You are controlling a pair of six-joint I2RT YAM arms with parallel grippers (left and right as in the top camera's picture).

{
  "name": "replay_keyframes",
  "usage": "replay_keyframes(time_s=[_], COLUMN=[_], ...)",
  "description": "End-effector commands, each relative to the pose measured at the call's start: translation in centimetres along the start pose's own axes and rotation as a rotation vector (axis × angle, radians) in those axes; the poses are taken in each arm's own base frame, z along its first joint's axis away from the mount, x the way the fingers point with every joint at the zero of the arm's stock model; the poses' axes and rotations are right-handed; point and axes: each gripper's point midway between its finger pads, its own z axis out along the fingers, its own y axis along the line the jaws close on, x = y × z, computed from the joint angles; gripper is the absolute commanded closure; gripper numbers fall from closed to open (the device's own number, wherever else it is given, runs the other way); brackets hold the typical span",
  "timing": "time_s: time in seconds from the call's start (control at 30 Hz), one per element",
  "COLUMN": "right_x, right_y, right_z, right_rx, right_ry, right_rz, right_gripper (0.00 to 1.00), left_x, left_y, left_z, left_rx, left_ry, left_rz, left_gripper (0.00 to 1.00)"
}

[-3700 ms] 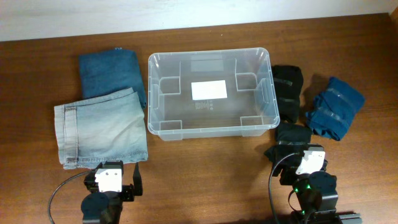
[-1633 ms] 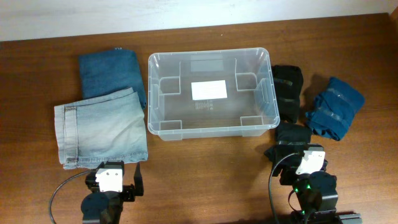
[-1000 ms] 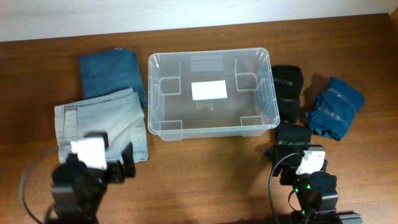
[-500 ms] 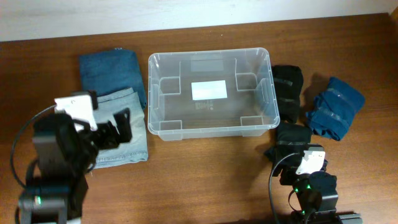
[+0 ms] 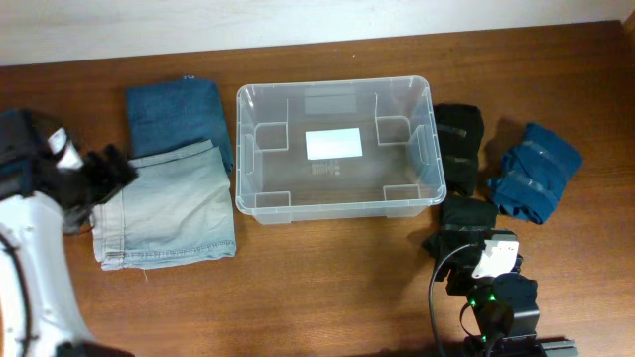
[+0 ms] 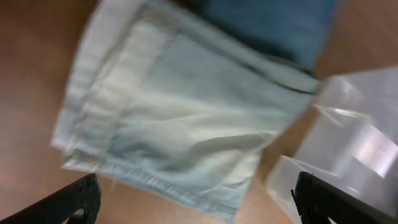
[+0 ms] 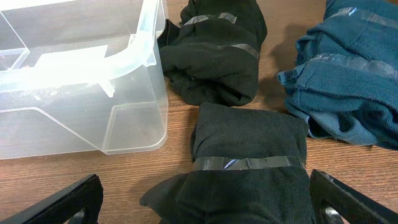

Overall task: Pack container
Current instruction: 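Reach left gripper to the light-blue denim's left edge and grasp it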

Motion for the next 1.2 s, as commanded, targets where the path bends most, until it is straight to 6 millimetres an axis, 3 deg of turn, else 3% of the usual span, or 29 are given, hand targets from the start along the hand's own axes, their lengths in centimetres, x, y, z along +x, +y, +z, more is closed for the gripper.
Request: replay_keyframes(time_s=[0.0, 0.13, 0.3, 0.5, 0.73, 0.93, 1.17], right_x=[0.2, 0.2, 0.2, 0.2, 0.2, 0.2, 0.2], right_y=[-0.2, -0.2, -0.2, -0.2, -0.2, -0.2, -0.2], right_z=[0.1, 0.1, 0.1, 0.1, 0.1, 0.1, 0.1], right_rx=[0.005, 0.005, 0.005, 0.005, 0.005, 0.005, 0.005], right_ry=[-0.001, -0.001, -0.001, -0.001, -0.001, -0.001, -0.001], right_rz=[0.007, 0.007, 0.007, 0.007, 0.007, 0.007, 0.007], right_gripper=[0.02, 0.02, 0.02, 0.02, 0.02, 0.02, 0.02], left_x=[-0.2, 1.2, 2.6, 3.3, 4.9, 6.2, 7.3], left_y=[4.3, 6.6, 11.0, 13.6, 12.2, 10.6, 10.3], left_z=[1.8, 4.6, 8.4, 11.1, 13.7, 16.2, 17.7], left_rx=[-0.013, 0.100, 0.118, 0.284, 0.433, 0.437, 0.390], left_ry=[0.076, 0.190, 0.248, 0.266, 0.325, 0.350, 0.362], left_rz=[-0.146, -0.203, -0.291, -0.345, -0.321, -0.255, -0.256], left_gripper=[0.01, 0.01, 0.01, 0.00, 0.01, 0.01, 0.01])
